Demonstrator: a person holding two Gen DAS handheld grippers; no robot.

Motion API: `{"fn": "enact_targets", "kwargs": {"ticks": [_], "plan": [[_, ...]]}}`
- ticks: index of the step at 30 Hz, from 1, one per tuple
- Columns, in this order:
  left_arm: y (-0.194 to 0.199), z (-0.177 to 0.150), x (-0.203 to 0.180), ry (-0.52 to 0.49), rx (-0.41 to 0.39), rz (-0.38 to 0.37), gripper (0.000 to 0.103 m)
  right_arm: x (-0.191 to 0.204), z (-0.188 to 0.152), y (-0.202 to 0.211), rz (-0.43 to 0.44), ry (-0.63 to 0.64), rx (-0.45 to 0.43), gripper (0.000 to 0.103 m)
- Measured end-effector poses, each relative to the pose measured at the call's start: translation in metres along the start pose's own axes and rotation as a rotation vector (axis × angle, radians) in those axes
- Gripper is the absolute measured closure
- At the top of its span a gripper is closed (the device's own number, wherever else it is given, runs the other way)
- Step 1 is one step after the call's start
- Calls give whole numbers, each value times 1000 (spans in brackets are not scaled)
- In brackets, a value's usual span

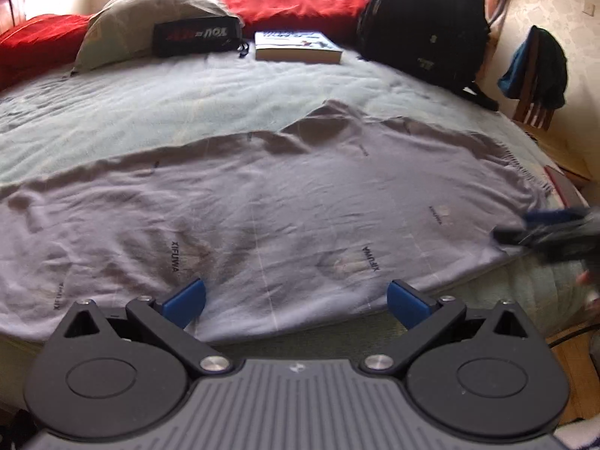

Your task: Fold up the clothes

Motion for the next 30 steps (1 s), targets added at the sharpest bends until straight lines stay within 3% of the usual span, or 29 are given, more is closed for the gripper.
{"fn": "enact_targets", "kwargs": {"ticks": [3, 5, 9, 13, 16, 21, 25, 30], "plan": [[15, 14, 15, 9, -30, -15, 1, 1, -7, -2, -15, 33, -13, 0], [24, 24, 36, 7, -46, 12, 1, 0, -6, -2, -15, 33, -2, 0], [37, 39, 101, 7, -28, 120, 1, 4, 2, 2, -1, 10, 29, 0], [41, 43, 178, 36, 29, 258, 1, 21, 23, 11, 106, -61, -10, 0], [40, 40, 227, 65, 47, 306, 1, 39, 44, 12, 151, -99, -25, 0], [19, 15, 292, 184, 115, 265, 1, 82, 68, -5, 222, -48, -3, 0], [3, -3, 312, 242, 136, 219, 1, 112, 77, -28, 227, 19, 52, 0], [5, -20, 309, 171, 132, 208, 1, 137, 75, -57, 238, 50, 121, 0]]}}
Point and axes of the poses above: each gripper's, at about its wrist camera, not at the fingertips, and y roughly against the way its jaws point, x to its left, z to its top, the point moved 9 cm from there along -y, roughly the way its jaws point, and after that the axes turned 12 degrees about z, right-handed, at the moved point
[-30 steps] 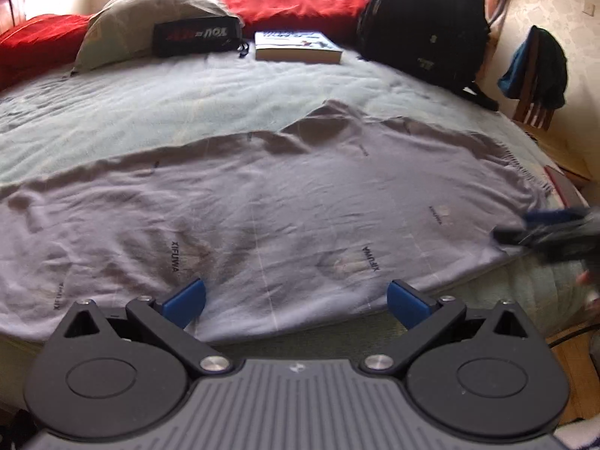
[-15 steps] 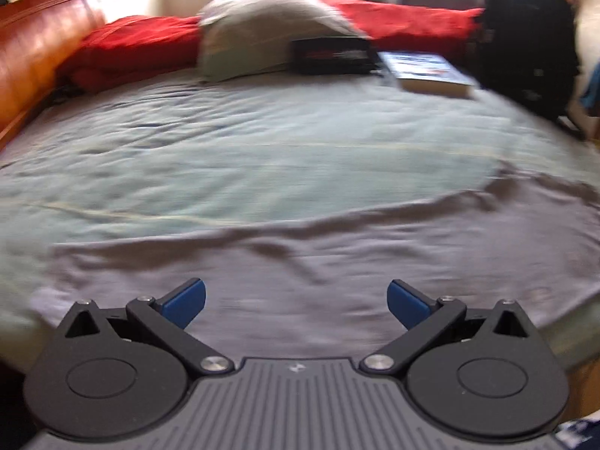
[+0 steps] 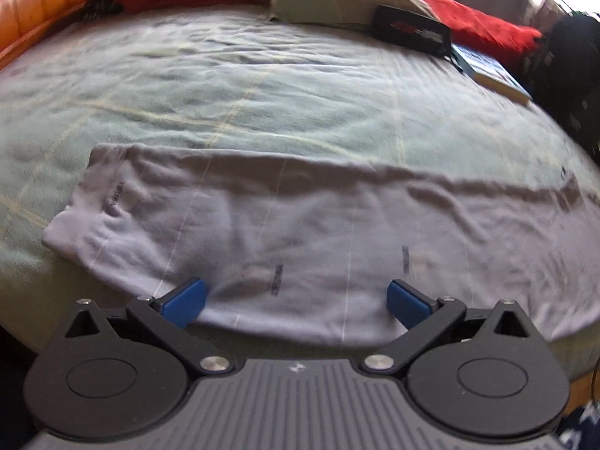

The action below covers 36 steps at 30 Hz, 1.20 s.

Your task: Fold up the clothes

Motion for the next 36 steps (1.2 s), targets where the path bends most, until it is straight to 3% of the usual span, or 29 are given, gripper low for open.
{"fn": "enact_targets", "kwargs": {"ticks": [4, 6, 10, 14, 19, 23, 26, 31, 36], "plan": [[11, -11, -3, -72, 4, -1, 1, 8, -12, -25, 7, -2, 87, 0], [19, -6, 1, -77, -9, 5, 1, 12, -17, -33, -32, 38, 122, 0], [24, 30, -1, -53, -83, -23, 1, 29, -9, -34, -31, 94, 120, 0], [-1, 61, -17, -42, -85, -101, 1, 42, 0, -32, -10, 113, 102, 0], [-45, 72, 3, 27, -46, -69, 1, 44, 0, -29, -10, 114, 108, 0], [-45, 80, 24, 121, -55, -65, 1, 35, 1, -28, -23, 85, 99, 0], [-31, 80, 13, 117, -50, -82, 1, 32, 2, -30, -15, 66, 93, 0], [-17, 61, -31, 26, -2, -235, 1, 39, 2, -31, 9, 82, 92, 0], [-16, 39, -18, -6, -5, -142, 1, 36, -1, -28, 1, 73, 88, 0]]}}
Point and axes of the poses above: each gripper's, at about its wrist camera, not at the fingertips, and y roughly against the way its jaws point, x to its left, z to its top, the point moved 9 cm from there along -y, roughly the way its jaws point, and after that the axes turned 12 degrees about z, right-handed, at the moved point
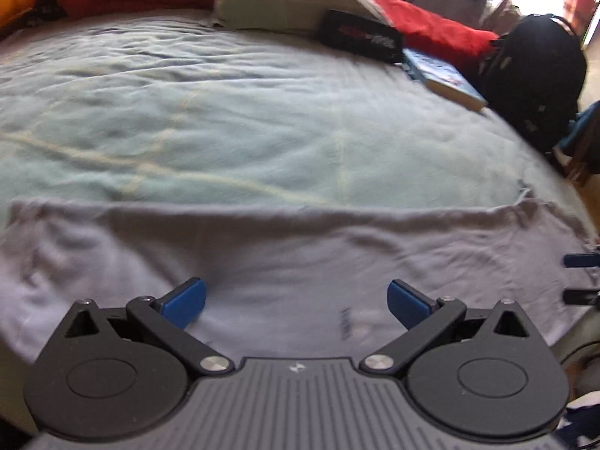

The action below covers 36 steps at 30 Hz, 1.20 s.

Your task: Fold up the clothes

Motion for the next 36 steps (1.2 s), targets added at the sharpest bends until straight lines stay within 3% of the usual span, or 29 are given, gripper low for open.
{"fn": "enact_targets", "kwargs": {"ticks": [5, 11, 17, 20, 24, 29, 36], "plan": [[17, -12, 39, 64, -24, 110, 1, 0, -2, 2, -5, -4, -4, 0], [26, -12, 43, 183, -80, -7, 1, 16, 0, 0, 18, 22, -10, 0], [27, -19, 55, 248, -62, -19, 1, 27, 0, 2, 46, 48, -7, 0], [52, -20, 71, 308, -110, -22, 1, 34, 6, 3, 101, 42, -15, 0], [68, -25, 97, 426, -118, -54, 1, 55, 24, -3, 211, 48, -16, 0], [56, -33, 117, 574, -88, -115, 1, 101, 43, -17, 301, 147, 6, 0], [23, -36, 122, 656, -55, -150, 1, 141, 42, -33, 347, 252, 45, 0]]}}
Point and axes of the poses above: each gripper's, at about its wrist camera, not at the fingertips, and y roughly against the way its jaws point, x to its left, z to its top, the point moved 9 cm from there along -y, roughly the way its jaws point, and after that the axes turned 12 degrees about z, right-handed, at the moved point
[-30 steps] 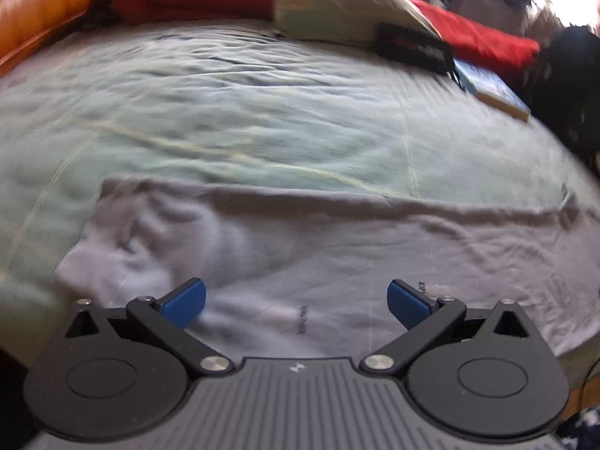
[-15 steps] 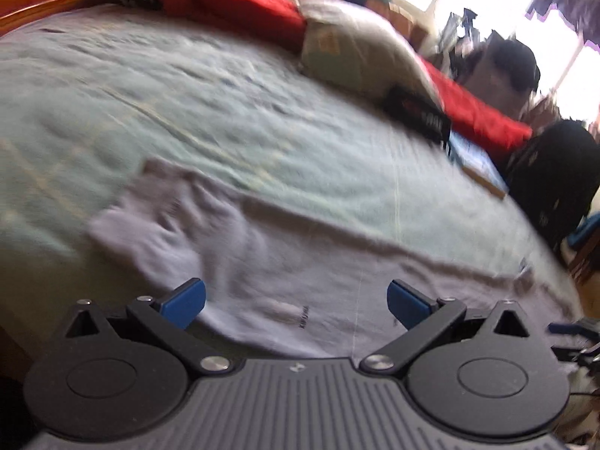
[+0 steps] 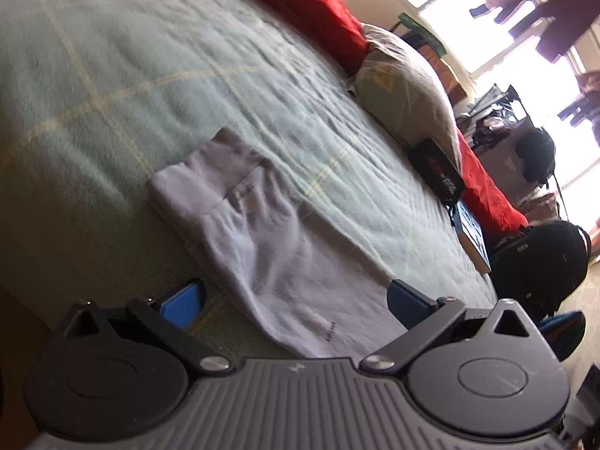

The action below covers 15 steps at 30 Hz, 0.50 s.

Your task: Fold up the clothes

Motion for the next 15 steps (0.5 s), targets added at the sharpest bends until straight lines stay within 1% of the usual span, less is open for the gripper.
{"fn": "enact_targets", "kwargs": {"ticks": [2, 5, 11, 12, 15], "plan": [[-6, 2, 5, 47, 12, -19, 1, 1, -3, -2, -2, 9, 11, 0], [-10, 10, 11, 128, 14, -61, 1, -6, -9, -6, -18, -13, 25, 0], [-15, 21, 20, 251, -38, -140, 1, -20, -14, -6, -51, -54, 17, 0], [-16, 20, 21, 268, -44, -159, 1, -21, -14, -5, -56, -55, 15, 0], [-21, 8, 17, 328, -14, -285, 1, -25, -16, -6, -60, -62, 16, 0]]}}
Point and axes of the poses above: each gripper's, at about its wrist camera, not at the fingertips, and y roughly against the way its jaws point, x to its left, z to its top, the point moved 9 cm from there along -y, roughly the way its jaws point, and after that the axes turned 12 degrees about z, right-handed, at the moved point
